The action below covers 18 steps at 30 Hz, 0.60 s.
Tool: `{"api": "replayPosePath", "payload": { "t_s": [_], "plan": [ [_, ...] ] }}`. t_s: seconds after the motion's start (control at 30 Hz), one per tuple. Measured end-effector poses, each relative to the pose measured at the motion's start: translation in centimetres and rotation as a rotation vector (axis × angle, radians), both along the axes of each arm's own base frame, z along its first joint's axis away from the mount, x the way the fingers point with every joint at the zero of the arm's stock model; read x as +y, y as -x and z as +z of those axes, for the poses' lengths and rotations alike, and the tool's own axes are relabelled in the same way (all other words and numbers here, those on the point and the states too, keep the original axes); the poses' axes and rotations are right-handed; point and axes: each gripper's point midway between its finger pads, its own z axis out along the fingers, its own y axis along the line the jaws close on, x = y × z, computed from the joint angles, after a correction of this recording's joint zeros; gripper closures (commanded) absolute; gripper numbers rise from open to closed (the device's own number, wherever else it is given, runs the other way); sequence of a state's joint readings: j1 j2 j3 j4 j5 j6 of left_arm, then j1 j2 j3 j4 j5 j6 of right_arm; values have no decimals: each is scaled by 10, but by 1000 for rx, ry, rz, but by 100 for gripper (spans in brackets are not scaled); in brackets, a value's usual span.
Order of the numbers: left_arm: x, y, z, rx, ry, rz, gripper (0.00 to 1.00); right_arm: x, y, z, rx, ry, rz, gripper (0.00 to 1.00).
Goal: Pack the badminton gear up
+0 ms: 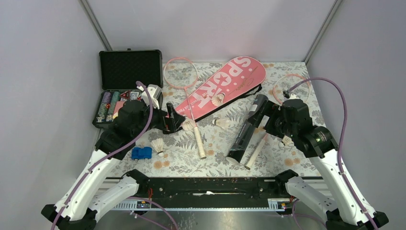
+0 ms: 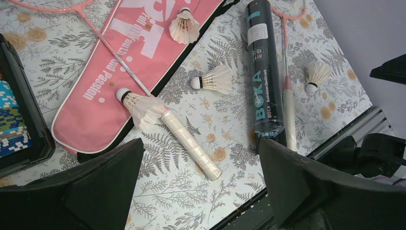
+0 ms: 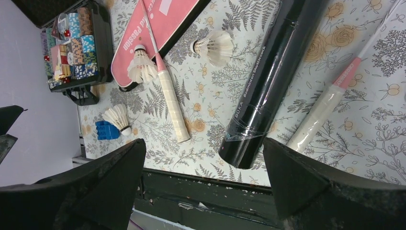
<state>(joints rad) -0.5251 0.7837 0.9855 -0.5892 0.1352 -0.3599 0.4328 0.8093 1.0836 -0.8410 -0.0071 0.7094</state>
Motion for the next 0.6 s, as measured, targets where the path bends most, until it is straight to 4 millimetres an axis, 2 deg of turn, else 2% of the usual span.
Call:
{"api": "replayPosePath", "payload": {
  "t_s": [0.2,0.37,0.6],
  "plan": [
    [1,1,1,-10,-1,-2,1,-2,-1,0,0,1,-13,1],
    [3,1,-5,-8,-20,0,1,-2,-1,-1,0,3,-17,1],
    [15,-3,-9,-28,-55,55,1,-7,0,-28,58,38,-41,1]
  ]
}}
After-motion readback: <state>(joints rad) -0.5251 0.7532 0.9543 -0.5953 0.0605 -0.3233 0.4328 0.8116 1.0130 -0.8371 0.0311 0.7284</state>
